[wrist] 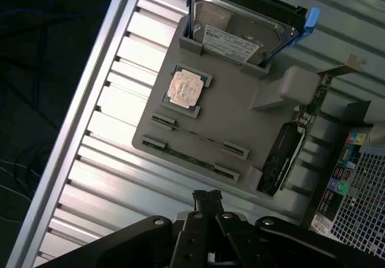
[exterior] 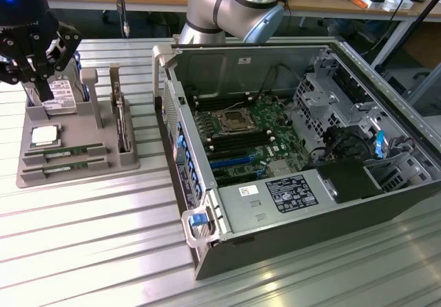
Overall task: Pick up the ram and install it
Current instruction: 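Pick up the ram and move it above insertion slot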
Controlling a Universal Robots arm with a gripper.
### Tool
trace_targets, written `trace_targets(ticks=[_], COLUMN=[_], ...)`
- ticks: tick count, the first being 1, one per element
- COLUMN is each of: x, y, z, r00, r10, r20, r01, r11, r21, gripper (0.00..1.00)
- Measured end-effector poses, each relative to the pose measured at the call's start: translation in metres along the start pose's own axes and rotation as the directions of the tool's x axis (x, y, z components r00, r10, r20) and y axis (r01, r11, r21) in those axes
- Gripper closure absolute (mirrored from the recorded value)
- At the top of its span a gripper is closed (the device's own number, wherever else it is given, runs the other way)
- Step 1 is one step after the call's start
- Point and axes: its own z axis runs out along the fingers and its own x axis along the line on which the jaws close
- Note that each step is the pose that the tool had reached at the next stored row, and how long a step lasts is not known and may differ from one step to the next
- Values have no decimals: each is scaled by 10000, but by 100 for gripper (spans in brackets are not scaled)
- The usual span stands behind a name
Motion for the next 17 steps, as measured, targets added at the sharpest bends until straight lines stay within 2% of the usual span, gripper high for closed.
trace_targets(ticks=[7,17], x=[0,0], y=[0,0], z=[0,0], r00=[9989,9920], r10=[-474,-1258], r20=[-21,-54], r01=[474,1258], r11=[9989,9921], r21=[-6,-18], gripper=[90,90])
